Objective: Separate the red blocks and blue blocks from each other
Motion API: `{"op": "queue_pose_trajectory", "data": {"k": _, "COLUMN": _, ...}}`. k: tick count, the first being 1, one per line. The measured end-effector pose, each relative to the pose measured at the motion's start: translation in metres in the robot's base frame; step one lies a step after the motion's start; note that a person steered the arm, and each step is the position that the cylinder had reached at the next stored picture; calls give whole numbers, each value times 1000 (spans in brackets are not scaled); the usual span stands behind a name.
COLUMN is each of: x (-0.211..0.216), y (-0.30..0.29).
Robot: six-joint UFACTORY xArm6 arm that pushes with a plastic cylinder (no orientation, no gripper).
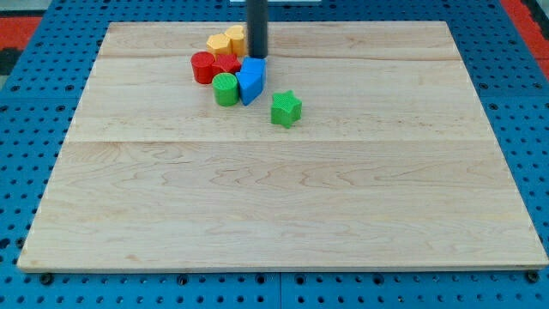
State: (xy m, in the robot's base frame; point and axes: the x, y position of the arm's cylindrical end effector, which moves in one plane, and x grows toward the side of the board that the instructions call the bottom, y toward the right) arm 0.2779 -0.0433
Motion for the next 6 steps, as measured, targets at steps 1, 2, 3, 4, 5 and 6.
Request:
{"op": "queue_pose_trajectory", "data": {"k": 1, "x": 42, "y": -2}}
{"op": "queue_pose_trajectory", "data": {"k": 2, "x": 62, "y": -1}}
{"op": "queue_pose_trajectory", "data": {"k": 3, "x": 49, "y": -20}}
{"op": "queue_pose_trajectory", "data": {"k": 4, "x": 48, "y": -78}}
{"op": "queue_pose_trajectory", "data": {"k": 5, "x": 50, "y": -87}}
{"op": "queue_pose_trajectory", "data": {"k": 6, "x": 51, "y": -87}}
